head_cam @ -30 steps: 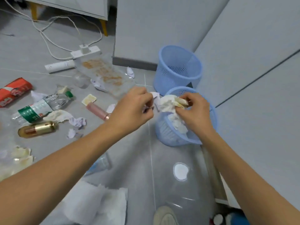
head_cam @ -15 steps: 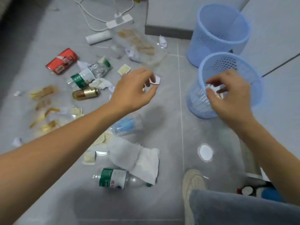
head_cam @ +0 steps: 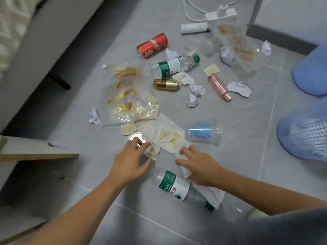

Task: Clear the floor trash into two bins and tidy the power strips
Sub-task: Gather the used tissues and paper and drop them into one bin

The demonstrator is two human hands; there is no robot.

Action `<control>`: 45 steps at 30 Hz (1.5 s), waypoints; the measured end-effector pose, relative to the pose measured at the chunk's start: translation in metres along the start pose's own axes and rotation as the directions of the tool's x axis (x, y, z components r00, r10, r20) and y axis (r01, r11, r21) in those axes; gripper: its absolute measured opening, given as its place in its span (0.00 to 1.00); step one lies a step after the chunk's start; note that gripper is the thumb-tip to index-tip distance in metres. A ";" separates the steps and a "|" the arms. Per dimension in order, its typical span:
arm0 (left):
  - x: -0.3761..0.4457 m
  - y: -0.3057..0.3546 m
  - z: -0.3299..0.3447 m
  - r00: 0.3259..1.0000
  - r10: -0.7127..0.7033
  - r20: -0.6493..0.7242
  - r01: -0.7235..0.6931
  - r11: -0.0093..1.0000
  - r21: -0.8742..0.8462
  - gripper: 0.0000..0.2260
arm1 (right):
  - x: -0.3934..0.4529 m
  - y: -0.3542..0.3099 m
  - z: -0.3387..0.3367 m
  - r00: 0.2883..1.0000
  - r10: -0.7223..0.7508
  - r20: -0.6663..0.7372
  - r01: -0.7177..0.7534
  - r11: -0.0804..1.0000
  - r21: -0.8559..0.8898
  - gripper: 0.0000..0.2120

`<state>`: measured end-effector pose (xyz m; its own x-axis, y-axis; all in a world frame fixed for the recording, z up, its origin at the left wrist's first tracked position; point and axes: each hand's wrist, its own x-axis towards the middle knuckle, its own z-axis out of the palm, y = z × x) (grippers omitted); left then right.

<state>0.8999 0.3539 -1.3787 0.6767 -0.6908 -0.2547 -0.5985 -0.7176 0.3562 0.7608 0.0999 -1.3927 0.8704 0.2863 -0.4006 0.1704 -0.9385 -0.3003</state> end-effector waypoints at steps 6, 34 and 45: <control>0.022 0.004 0.029 0.995 0.043 0.090 -0.044 0.999 0.012 0.15 | -0.004 0.018 0.005 0.992 -0.001 -0.127 0.009 0.998 0.063 0.16; 0.191 0.487 -0.090 0.766 0.598 -0.236 -0.637 0.658 -0.402 0.11 | -0.334 0.194 -0.182 -0.151 0.706 -0.692 -0.546 0.523 0.654 0.13; 0.190 0.328 -0.095 0.876 0.409 -0.257 -0.469 0.847 -0.250 0.10 | -0.280 0.159 -0.160 0.073 0.694 -0.716 -0.531 0.635 0.561 0.09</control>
<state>0.8732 -0.0046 -1.2252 0.4581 -0.8755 0.1538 -0.7171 -0.2618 0.6459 0.6183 -0.1606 -1.1898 0.5131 -0.7686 0.3822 -0.6129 -0.6398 -0.4638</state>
